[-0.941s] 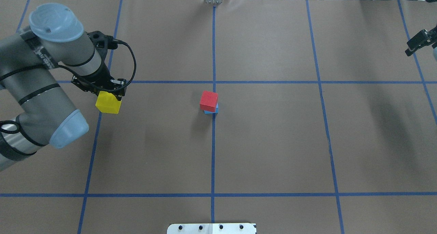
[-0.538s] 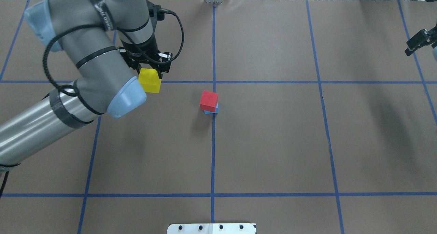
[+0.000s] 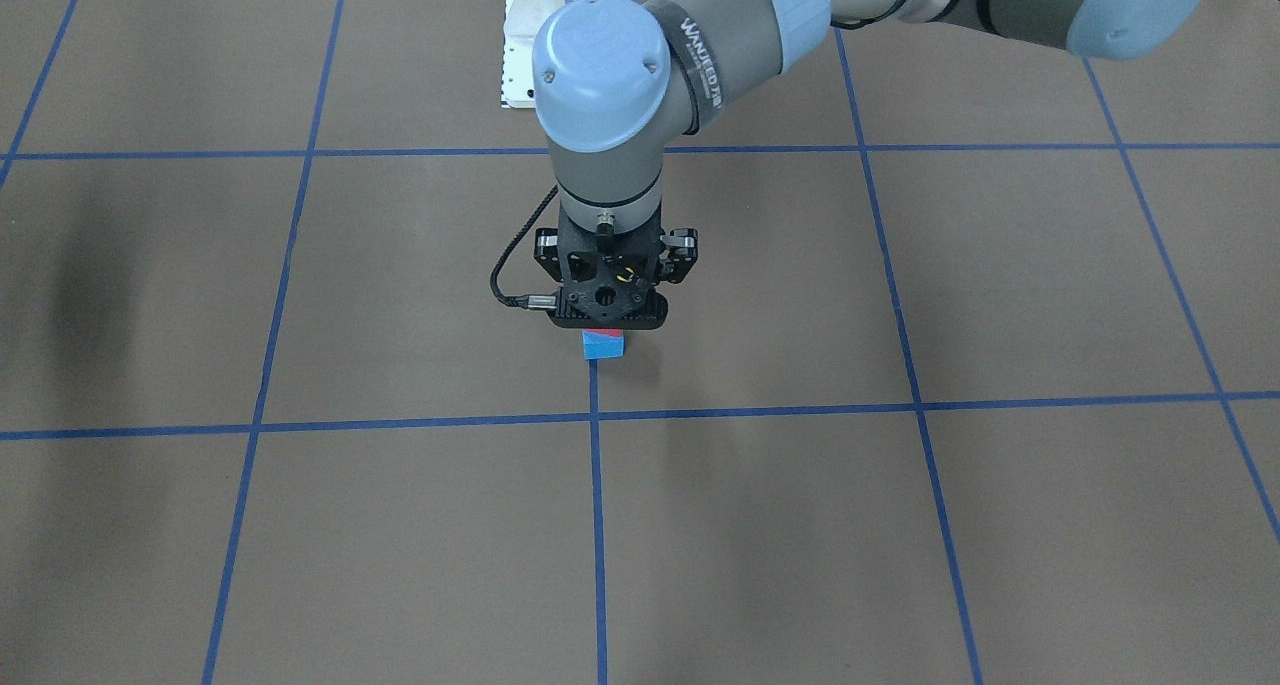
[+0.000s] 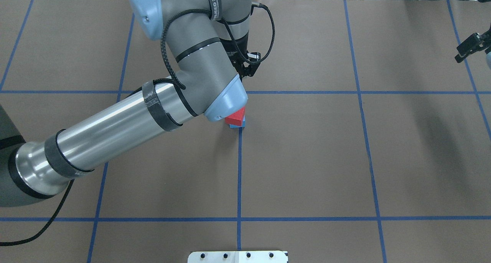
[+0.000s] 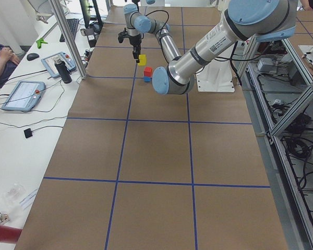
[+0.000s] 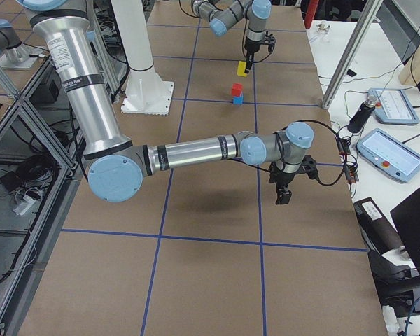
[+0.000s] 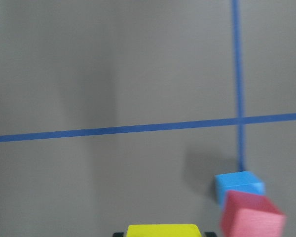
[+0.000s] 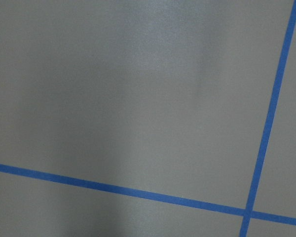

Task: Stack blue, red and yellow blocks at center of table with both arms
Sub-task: 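Carry the yellow cube above the red cube with the left gripper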

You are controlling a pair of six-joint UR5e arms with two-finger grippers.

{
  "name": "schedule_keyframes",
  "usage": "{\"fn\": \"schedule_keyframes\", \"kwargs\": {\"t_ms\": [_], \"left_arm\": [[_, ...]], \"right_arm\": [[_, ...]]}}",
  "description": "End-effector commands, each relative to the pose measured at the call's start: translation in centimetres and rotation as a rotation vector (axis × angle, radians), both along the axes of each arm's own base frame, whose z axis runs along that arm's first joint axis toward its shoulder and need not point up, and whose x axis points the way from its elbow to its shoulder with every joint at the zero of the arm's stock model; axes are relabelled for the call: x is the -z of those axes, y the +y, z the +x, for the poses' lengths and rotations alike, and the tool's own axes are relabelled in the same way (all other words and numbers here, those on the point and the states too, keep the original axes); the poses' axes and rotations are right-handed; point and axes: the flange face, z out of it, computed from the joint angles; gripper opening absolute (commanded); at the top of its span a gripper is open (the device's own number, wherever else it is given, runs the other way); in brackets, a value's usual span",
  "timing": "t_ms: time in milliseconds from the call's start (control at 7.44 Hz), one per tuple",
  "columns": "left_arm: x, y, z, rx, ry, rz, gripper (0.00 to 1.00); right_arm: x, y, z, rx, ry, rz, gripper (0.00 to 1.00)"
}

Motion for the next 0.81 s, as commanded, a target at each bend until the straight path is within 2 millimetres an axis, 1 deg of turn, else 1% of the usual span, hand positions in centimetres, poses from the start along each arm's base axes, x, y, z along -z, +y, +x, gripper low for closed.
{"fn": "schedule_keyframes", "kwargs": {"t_ms": [0,403,538,672], "left_arm": [[-1.7,0.6,4.0,-0.01,0.004,-0.013,0.0],[-2.1,0.5,3.8,-0.009,0.002,-0.016,0.0],[-2.8,0.5,3.8,-0.009,-0.004,-0.02,0.0],[-2.9,0.5,3.8,-0.009,-0.003,-0.019,0.0]], "right_arm": [[-0.2,0.0,0.0,0.0,0.002,-0.004,1.0],[-0.2,0.0,0.0,0.0,0.002,-0.002,1.0],[-0.2,0.0,0.0,0.0,0.004,-0.003,1.0],[-0.1,0.0,0.0,0.0,0.002,-0.002,1.0]]}}
